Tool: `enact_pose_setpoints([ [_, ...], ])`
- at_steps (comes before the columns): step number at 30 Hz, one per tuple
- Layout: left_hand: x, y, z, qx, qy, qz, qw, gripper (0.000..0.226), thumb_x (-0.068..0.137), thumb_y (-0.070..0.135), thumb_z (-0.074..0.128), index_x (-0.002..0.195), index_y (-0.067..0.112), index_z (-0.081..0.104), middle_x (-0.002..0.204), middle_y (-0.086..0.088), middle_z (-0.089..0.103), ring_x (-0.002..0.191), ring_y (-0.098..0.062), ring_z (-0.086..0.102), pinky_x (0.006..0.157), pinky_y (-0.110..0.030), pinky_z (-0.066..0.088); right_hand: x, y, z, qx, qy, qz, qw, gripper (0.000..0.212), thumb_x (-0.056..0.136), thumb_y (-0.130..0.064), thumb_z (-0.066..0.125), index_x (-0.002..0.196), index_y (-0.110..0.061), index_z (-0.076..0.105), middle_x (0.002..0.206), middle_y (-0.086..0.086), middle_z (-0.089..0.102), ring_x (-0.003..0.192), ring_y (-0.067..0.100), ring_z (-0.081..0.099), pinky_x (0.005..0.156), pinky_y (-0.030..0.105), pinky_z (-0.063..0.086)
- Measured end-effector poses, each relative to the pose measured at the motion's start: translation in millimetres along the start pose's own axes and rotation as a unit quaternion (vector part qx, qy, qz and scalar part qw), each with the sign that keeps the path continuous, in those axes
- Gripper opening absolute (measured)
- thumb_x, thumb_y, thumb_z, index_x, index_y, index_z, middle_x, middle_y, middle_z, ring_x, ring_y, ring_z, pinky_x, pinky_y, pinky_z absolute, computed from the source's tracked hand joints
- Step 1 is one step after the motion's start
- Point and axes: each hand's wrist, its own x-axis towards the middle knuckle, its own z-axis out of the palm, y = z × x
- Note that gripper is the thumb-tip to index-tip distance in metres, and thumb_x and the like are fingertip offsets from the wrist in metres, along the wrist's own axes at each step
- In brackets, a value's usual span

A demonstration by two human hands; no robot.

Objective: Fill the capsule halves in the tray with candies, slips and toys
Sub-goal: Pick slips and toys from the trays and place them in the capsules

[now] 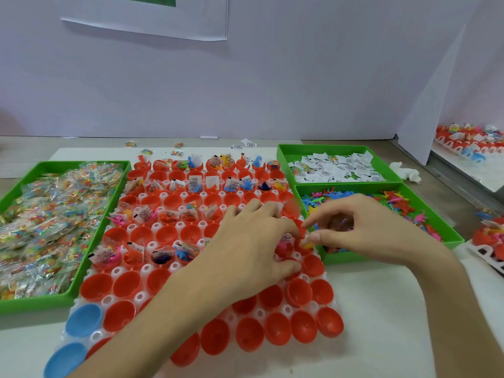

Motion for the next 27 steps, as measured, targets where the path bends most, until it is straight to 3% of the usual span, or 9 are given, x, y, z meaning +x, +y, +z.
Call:
enact_pose_setpoints([
  [3,-0.2,1.2,-1.1,-0.007,0.003,0.002,1.000,0.053,0.088,0.059,0.061,0.137,0.044,0.049,0.124,0.012,0.047,0.113,-0.013,0.037,0.095,-0.038,0.034,3.1,2.4,-1.0,-0.002,0.103,-0.002,0.995,0.004,0.086,-0.033,0.074,0.084,-0.034,0.077,0.077,-0.013,0.073,0.071,0.008,0.067,0.068,0.028,0.055],
  [7,0.1,-0.9,-15.7,-0.043,0.009,-0.001,0.999,0.053,0.089,0.060,0.061,0.138,0.045,0.049,0.125,0.014,0.048,0.119,-0.010,0.040,0.104,-0.041,0.035,5.8,5.1,-4.9,0.018,0.245,-0.011,0.969,0.015,0.092,-0.027,0.068,0.080,-0.028,0.075,0.067,-0.017,0.068,0.055,0.001,0.057,0.054,0.013,0.040],
  [9,-0.1,-11.3,-33.8,-0.083,0.025,-0.016,0.996,0.050,0.087,0.060,0.060,0.134,0.045,0.054,0.124,0.014,0.053,0.118,-0.007,0.046,0.106,-0.040,0.039,5.9,7.5,-7.4,0.033,0.295,-0.003,0.955,0.016,0.093,-0.025,0.066,0.081,-0.026,0.075,0.067,-0.021,0.067,0.056,0.002,0.056,0.054,0.012,0.039],
  [12,-3.2,-41.7,-65.1,-0.138,0.077,-0.066,0.985,0.044,0.082,0.059,0.058,0.123,0.044,0.064,0.117,0.016,0.059,0.105,-0.002,0.054,0.089,-0.029,0.045,6.1,10.3,-9.2,0.040,0.336,0.018,0.941,0.014,0.093,-0.025,0.066,0.082,-0.027,0.075,0.069,-0.025,0.066,0.058,0.005,0.054,0.059,0.021,0.042],
  [15,-11.3,-82.0,-89.2,-0.149,0.117,-0.133,0.973,0.025,0.086,0.051,0.065,0.111,0.044,0.067,0.110,0.017,0.061,0.097,0.003,0.056,0.070,-0.018,0.039,5.3,8.8,-8.8,0.044,0.286,0.015,0.957,0.011,0.091,-0.025,0.069,0.083,-0.029,0.075,0.071,-0.018,0.069,0.062,0.005,0.059,0.061,0.021,0.047],
  [18,-22.4,-110.4,-104.3,-0.159,0.143,-0.189,0.959,0.008,0.088,0.044,0.069,0.095,0.045,0.066,0.104,0.015,0.067,0.092,0.002,0.060,0.066,-0.018,0.037,1.3,2.2,-5.7,0.037,0.098,-0.001,0.994,0.012,0.078,-0.030,0.082,0.083,-0.040,0.076,0.083,-0.011,0.069,0.074,0.015,0.063,0.068,0.022,0.051],
  [21,-29.2,-116.7,-109.0,-0.174,0.172,-0.199,0.949,0.005,0.087,0.043,0.070,0.091,0.041,0.069,0.097,0.016,0.070,0.086,0.002,0.064,0.065,-0.018,0.038,-0.4,-2.4,-1.9,-0.003,-0.032,-0.001,0.999,0.023,0.071,-0.034,0.088,0.087,-0.046,0.076,0.091,-0.015,0.058,0.076,0.012,0.056,0.075,0.020,0.048],
  [24,-29.0,-110.1,-106.2,-0.186,0.178,-0.184,0.949,0.006,0.088,0.043,0.069,0.093,0.040,0.071,0.093,0.017,0.070,0.086,0.011,0.061,0.064,-0.018,0.038,0.1,-5.3,-0.9,-0.028,-0.049,-0.002,0.998,0.025,0.074,-0.026,0.088,0.084,-0.046,0.076,0.090,-0.009,0.055,0.076,0.014,0.052,0.074,0.024,0.047],
  [27,-24.9,-103.5,-101.3,-0.188,0.157,-0.180,0.953,0.012,0.087,0.044,0.068,0.098,0.039,0.071,0.096,0.016,0.069,0.086,0.004,0.063,0.065,-0.020,0.041,-0.2,-7.2,0.2,-0.032,-0.042,0.004,0.999,0.018,0.078,-0.028,0.085,0.083,-0.043,0.078,0.086,-0.007,0.055,0.075,0.010,0.052,0.072,0.024,0.045],
])
